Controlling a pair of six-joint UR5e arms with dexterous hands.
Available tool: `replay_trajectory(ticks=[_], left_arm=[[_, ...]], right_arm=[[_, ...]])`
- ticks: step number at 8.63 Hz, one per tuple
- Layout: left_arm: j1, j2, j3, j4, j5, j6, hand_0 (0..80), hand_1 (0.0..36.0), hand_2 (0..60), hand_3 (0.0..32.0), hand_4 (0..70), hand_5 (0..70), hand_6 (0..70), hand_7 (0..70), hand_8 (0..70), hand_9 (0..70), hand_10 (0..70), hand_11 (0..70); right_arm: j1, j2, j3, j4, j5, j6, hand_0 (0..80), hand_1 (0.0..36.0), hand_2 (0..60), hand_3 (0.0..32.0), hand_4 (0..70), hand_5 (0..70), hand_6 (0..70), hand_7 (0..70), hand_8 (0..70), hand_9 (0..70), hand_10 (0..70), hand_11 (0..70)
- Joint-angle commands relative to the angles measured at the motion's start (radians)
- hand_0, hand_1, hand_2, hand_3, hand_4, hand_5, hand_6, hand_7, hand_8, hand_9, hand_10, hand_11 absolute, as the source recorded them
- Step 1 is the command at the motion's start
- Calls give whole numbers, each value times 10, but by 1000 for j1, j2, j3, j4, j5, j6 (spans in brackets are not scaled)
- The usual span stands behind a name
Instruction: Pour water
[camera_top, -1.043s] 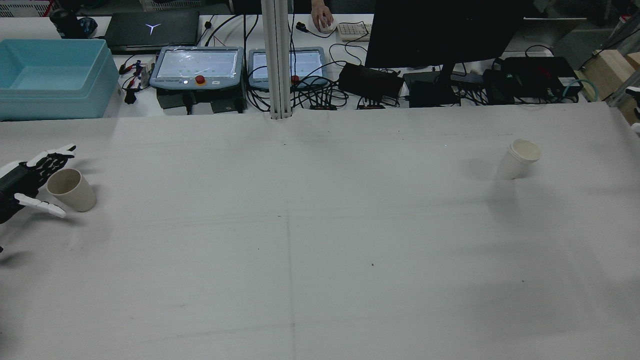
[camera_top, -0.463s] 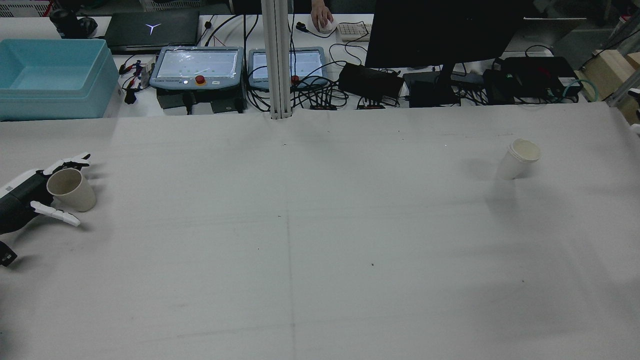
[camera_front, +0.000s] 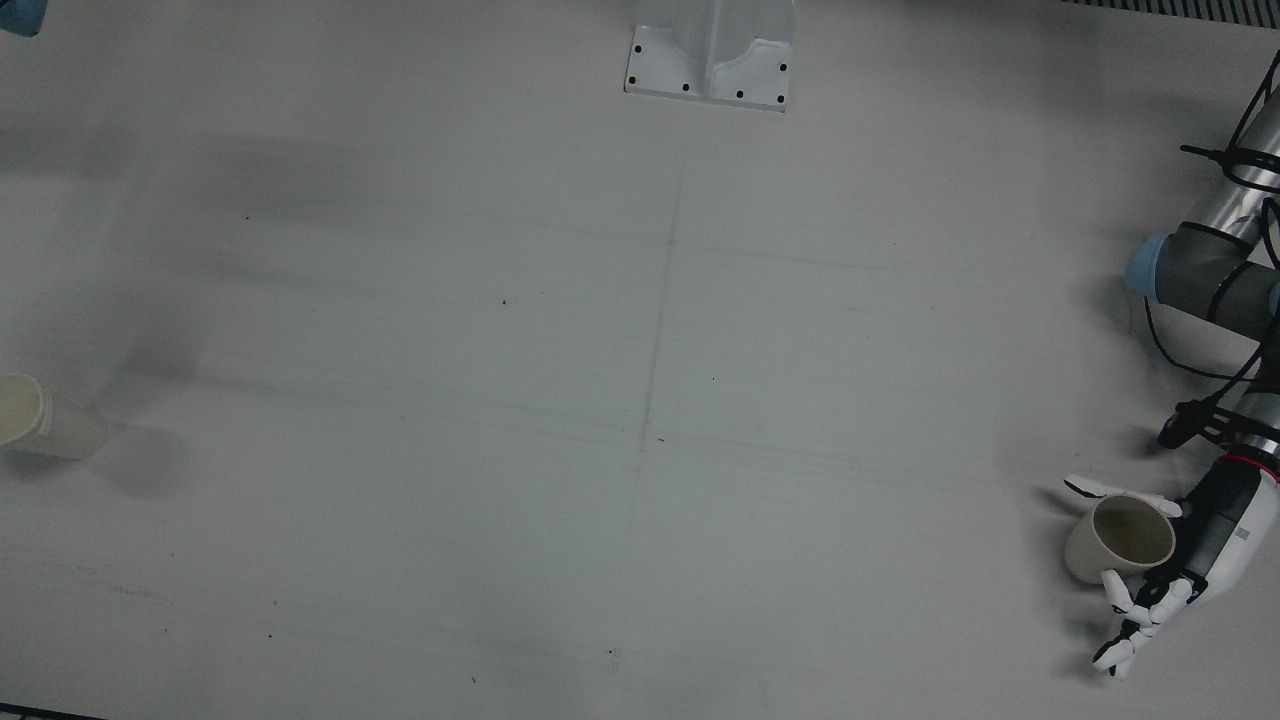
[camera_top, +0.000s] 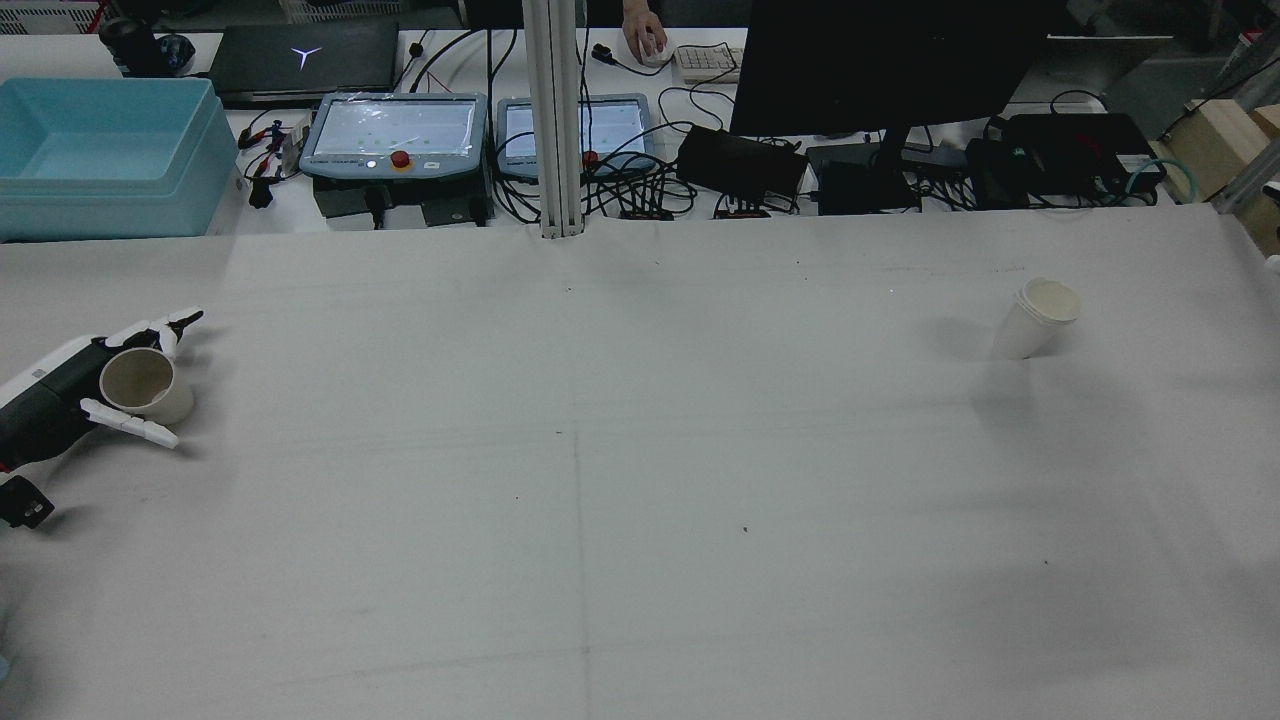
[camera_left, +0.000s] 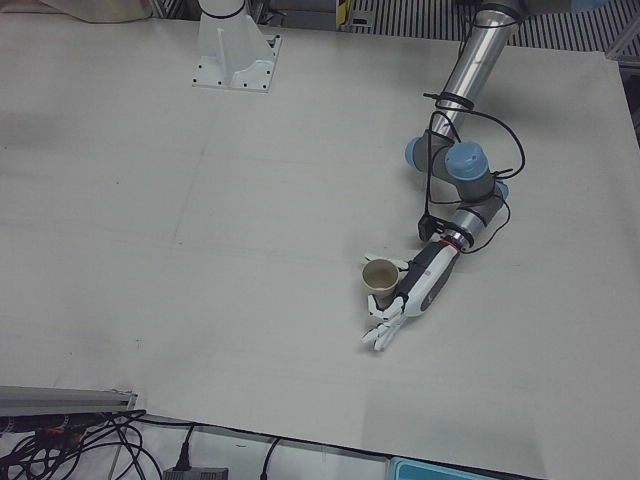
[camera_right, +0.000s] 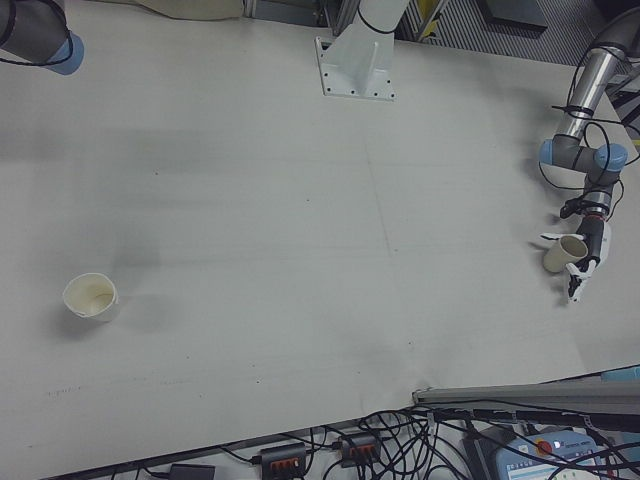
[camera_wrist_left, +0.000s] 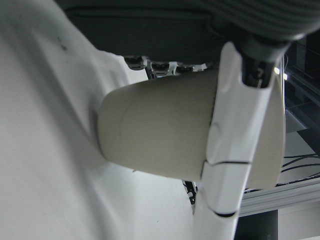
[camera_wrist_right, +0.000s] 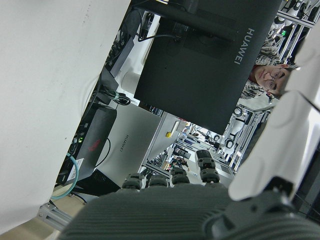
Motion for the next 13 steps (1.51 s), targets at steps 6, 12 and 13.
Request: replay_trajectory(ticks=[6, 12, 13], left_arm=[[1, -48, -84, 195, -53, -182, 618, 360, 600, 0, 700, 700, 136, 262, 98, 83, 60, 107], [-9, -40, -261, 343, -49, -249, 696, 360, 600, 0, 700, 700, 131, 266, 97, 78, 47, 90], [-15, -39, -264, 344, -49, -263, 728, 360, 600, 0, 700, 700, 127, 260, 96, 77, 47, 90]], right_arm=[[50, -42, -20, 108, -9, 25, 456, 112, 71, 0, 40, 153, 29, 85, 20, 14, 34, 60], [-101, 174, -497, 444, 0, -13, 505, 193, 142, 0, 62, 177, 43, 97, 15, 5, 39, 76], [-167, 194, -510, 456, 41, -21, 499, 188, 139, 0, 62, 181, 38, 97, 12, 5, 30, 62]])
